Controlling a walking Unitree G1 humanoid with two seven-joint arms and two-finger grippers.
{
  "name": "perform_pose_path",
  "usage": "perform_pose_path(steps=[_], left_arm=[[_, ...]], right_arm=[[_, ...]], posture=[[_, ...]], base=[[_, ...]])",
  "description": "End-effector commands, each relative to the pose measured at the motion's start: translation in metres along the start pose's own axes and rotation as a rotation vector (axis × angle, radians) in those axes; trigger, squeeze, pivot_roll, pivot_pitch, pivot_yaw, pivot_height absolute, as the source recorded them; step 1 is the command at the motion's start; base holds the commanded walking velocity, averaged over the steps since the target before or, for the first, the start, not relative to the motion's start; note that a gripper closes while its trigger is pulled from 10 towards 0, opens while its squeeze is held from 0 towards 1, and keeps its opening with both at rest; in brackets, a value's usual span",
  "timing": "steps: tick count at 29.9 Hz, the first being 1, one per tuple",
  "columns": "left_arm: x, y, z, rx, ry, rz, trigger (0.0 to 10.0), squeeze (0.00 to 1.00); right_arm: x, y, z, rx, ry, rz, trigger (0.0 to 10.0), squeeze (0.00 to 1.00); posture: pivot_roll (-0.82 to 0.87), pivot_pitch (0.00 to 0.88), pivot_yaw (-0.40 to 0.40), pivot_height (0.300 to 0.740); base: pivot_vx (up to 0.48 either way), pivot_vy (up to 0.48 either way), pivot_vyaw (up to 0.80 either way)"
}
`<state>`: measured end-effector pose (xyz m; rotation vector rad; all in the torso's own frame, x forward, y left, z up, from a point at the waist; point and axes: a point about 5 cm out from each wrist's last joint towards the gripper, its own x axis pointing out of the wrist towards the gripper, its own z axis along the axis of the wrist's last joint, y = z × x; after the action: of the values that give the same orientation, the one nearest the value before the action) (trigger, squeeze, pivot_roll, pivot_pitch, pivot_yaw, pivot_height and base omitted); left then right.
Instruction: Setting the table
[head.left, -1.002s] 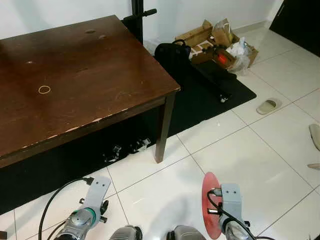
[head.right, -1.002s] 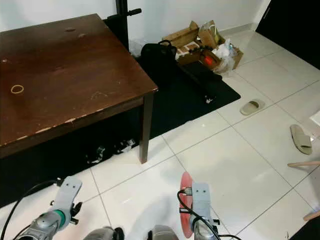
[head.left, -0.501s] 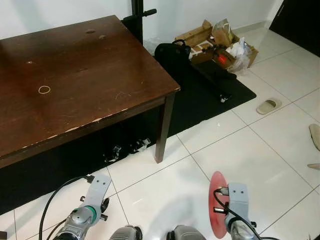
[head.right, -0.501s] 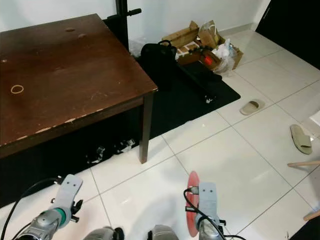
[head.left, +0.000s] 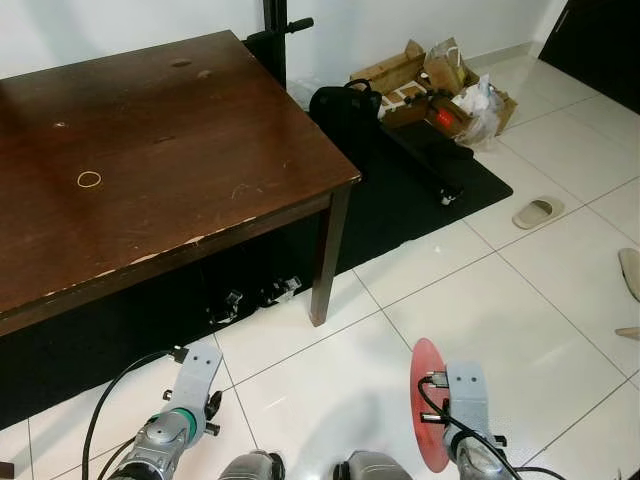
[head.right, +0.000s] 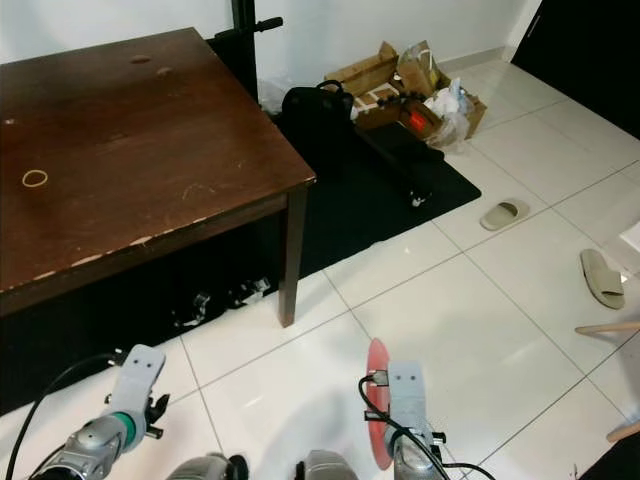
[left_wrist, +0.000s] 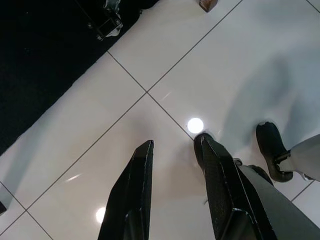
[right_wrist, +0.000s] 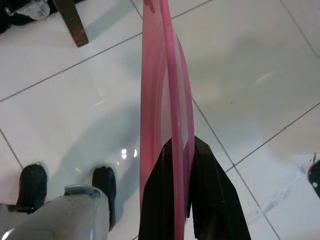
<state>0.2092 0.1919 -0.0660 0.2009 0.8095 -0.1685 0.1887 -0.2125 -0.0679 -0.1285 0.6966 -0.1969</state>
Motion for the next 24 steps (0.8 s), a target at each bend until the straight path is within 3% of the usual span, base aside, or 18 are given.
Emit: perform_pose_path(steps=[1, 7, 13, 17, 23, 24], left_arm=[[-0.001, -0.001, -0.002, 0.001, 0.006, -0.004, 10.0, 0.0], [0.005, -0.008, 0.02, -0.043, -0.071, -0.029, 10.0, 0.0], [0.007, -0.009, 0.04, -0.011, -0.165, -0.015, 10.0, 0.0], [0.005, -0.003, 0.043, 0.059, -0.209, 0.02, 10.0, 0.0], [0.0, 0.001, 0.049, 0.04, -0.31, 0.0, 10.0, 0.0], [-0.004, 0.0, 0.051, 0.067, -0.354, -0.031, 10.0, 0.0]], right_arm=[[0.001, 0.0, 0.004, 0.002, -0.023, -0.007, 10.0, 0.0], [0.007, 0.001, 0.026, 0.023, -0.108, -0.02, 10.0, 0.0], [0.009, 0.0, 0.038, 0.028, -0.169, -0.026, 10.0, 0.0], [0.007, -0.004, 0.039, 0.044, -0.202, -0.041, 10.0, 0.0], [-0.003, -0.003, 0.033, 0.066, -0.262, -0.048, 10.0, 0.0], [-0.009, -0.002, 0.031, 0.066, -0.295, -0.04, 10.0, 0.0]], posture=[[-0.11, 0.0, 0.031, 0.74], [-0.11, 0.0, 0.029, 0.74], [-0.11, 0.0, 0.028, 0.74], [-0.12, 0.0, 0.035, 0.74], [-0.12, 0.0, 0.046, 0.74], [-0.13, 0.0, 0.05, 0.74]], base=[[0.0, 0.0, 0.0], [0.0, 0.0, 0.0], [0.0, 0.0, 0.0], [0.0, 0.0, 0.0], [0.0, 0.0, 0.0], [0.0, 0.0, 0.0]])
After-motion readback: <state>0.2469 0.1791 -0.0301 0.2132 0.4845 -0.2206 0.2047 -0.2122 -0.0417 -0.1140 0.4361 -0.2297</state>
